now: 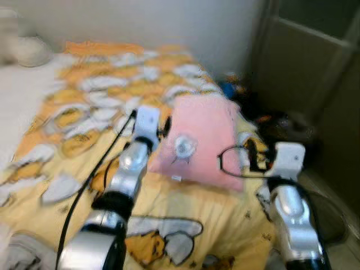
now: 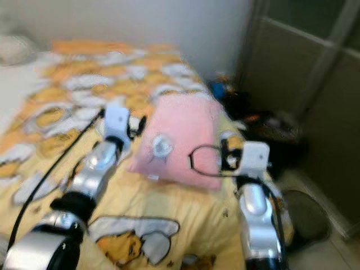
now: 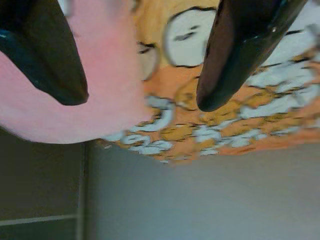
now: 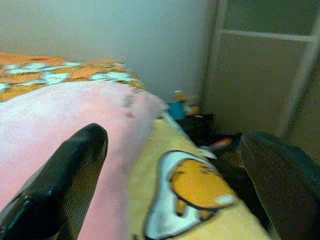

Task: Clean up the room

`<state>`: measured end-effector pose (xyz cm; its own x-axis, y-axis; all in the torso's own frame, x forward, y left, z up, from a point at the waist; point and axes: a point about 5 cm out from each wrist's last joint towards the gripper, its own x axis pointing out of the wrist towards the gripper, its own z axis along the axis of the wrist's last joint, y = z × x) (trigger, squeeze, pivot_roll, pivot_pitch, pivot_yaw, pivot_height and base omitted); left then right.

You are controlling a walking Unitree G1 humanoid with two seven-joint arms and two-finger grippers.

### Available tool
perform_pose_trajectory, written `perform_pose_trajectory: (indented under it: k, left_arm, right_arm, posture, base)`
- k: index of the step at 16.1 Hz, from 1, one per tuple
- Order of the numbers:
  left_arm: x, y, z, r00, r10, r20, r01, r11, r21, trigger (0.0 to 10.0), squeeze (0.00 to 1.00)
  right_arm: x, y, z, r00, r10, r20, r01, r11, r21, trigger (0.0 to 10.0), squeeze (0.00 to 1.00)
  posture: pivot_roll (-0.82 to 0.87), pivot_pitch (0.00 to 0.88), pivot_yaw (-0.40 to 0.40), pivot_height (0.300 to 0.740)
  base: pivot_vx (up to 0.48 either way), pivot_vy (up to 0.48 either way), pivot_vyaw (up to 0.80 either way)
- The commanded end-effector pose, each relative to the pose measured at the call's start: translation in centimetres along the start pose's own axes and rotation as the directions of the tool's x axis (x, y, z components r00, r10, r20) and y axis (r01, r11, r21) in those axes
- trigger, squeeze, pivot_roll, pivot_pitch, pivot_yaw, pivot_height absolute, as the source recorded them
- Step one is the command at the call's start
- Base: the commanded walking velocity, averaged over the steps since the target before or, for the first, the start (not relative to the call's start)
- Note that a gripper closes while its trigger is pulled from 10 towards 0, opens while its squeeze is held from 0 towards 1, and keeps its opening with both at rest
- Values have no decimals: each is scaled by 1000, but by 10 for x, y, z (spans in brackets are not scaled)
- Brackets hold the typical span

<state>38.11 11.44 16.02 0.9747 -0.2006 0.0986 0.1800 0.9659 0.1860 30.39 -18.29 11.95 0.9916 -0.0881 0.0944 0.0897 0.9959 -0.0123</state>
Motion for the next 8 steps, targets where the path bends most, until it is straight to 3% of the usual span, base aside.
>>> perform_pose_trajectory:
  k: [1, 5, 8]
  left_arm:
    - [2, -1, -1, 1000, -9, -19, 10, 1000, 15, 10000, 1000]
    - [-2, 5, -9, 998, 34, -59, -37, 998, -43, 10000, 1000]
    - [4, 13, -1, 998, 32, -46, -34, 999, -36, 10000, 1000]
  right_arm:
    - [0, 3, -2, 999, 27, -19, -27, 999, 24, 10000, 1000]
    - [-6, 12, -4, 995, 93, -21, -92, 996, 13, 10000, 1000]
    - [-3, 12, 1, 995, 102, -3, -102, 995, 15, 10000, 1000]
  posture:
    - [-94, 22, 6, 736]
    - [-91, 17, 3, 736]
    - [-88, 27, 2, 736]
  base:
    - [0, 0, 0]
    - [0, 0, 0]
    - [0, 0, 0]
